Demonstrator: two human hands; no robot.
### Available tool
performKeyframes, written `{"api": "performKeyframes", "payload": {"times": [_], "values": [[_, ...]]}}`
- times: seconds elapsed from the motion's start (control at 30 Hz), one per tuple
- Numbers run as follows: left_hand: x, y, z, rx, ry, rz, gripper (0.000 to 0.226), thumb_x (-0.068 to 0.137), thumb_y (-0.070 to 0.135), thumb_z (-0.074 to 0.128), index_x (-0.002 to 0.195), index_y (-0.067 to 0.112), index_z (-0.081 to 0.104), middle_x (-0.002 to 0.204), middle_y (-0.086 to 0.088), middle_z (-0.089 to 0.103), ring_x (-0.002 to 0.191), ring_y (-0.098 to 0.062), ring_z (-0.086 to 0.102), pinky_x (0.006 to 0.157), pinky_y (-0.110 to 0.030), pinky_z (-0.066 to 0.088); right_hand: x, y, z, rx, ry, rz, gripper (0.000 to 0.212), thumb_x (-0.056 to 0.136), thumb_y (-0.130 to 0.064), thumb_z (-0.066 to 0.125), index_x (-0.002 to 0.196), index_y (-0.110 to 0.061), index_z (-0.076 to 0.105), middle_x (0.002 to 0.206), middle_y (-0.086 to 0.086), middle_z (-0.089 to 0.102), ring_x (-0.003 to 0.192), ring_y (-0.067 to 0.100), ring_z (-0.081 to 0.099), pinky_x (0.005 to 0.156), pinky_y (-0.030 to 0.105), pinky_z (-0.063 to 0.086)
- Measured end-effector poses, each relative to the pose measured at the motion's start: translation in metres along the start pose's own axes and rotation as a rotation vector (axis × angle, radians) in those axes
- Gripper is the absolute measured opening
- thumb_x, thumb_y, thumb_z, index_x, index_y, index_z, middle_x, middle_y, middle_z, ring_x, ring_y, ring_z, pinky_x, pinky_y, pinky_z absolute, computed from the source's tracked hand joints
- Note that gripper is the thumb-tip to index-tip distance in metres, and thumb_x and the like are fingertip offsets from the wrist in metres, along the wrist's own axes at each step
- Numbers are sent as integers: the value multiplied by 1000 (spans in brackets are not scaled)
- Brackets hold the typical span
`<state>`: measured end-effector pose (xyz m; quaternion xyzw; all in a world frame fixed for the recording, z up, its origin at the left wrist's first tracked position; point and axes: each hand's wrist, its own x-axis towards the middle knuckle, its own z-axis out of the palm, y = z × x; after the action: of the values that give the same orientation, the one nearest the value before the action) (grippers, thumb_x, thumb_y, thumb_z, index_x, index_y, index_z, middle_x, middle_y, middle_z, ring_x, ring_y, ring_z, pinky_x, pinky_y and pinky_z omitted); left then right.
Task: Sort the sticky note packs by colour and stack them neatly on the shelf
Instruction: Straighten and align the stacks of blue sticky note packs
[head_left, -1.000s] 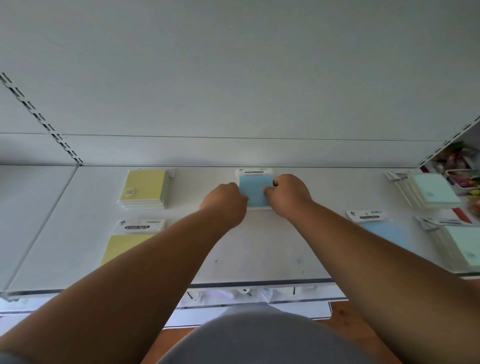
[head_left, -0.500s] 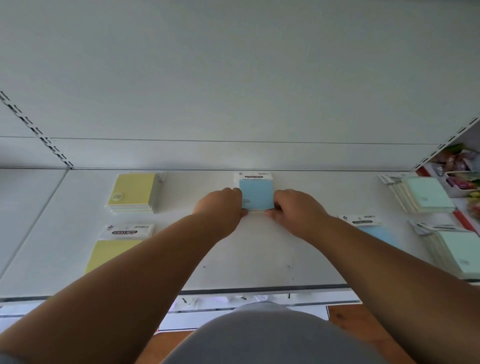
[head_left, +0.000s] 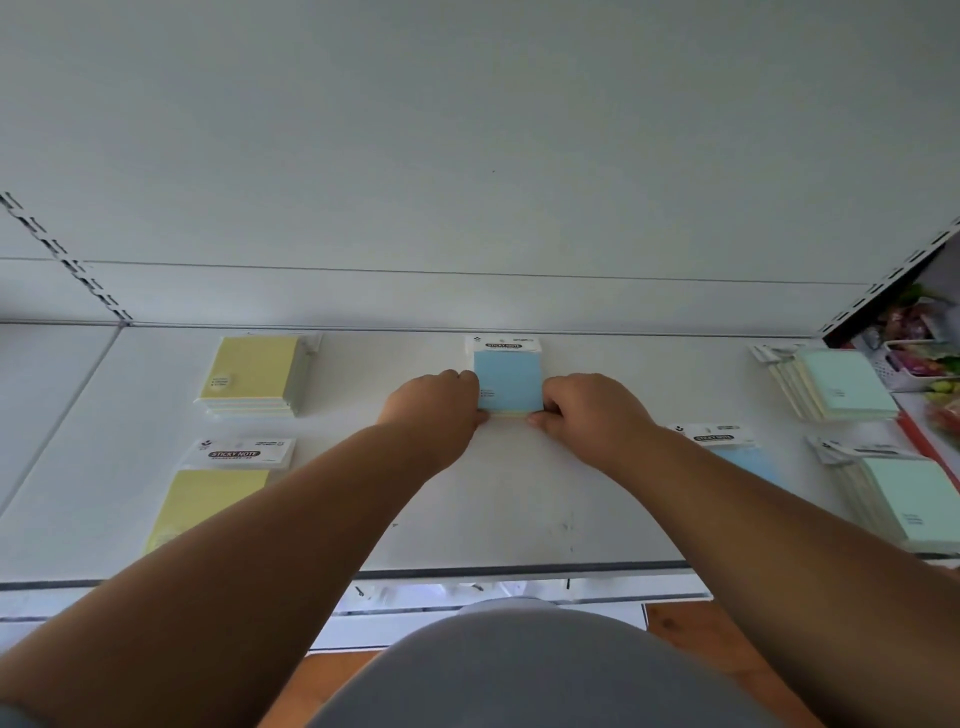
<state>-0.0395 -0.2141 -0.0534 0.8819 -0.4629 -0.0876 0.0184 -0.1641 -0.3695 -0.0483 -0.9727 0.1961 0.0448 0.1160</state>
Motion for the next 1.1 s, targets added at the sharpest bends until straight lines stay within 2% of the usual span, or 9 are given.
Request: {"api": "performKeyframes", "payload": {"times": [0.23,0.4,0.67,0.87,1.1], "values": [[-1,0,1,-41,10,-19,27,97,36,46,109,12,48,107,-8,58,95,-30,58,67,-35,41,-1,-3,0,8,0,9,21,93,-35,56,82,-19,48,86,6,57,76,25,51,63,32,38],[0,5,1,-32,12,-6,27,98,36,45,110,12,49,107,-9,58,95,-31,58,66,-34,39,-2,1,-2,5,-12,17,23,94,-33,55,80,-18,44,82,3,50,76,24,49,64,31,35],[4,10,-1,-59,-5,-1,27,97,36,46,110,12,49,106,-9,58,95,-31,59,66,-35,40,-8,5,-2,19,5,34,20,94,-31,55,81,-19,45,82,5,53,74,24,47,64,32,35],[-1,8,0,-96,-2,-31,24,96,36,44,106,14,49,103,-6,57,90,-29,57,65,-34,40,-14,3,0,57,39,74,22,92,-33,55,79,-17,47,80,2,53,74,25,51,62,33,38],[-4,4,1,-29,10,62,19,97,26,41,107,13,50,103,-9,57,91,-32,58,64,-35,41,-20,-3,7,14,119,86,21,96,-28,50,90,-9,57,91,10,59,82,31,57,70,37,45]]}}
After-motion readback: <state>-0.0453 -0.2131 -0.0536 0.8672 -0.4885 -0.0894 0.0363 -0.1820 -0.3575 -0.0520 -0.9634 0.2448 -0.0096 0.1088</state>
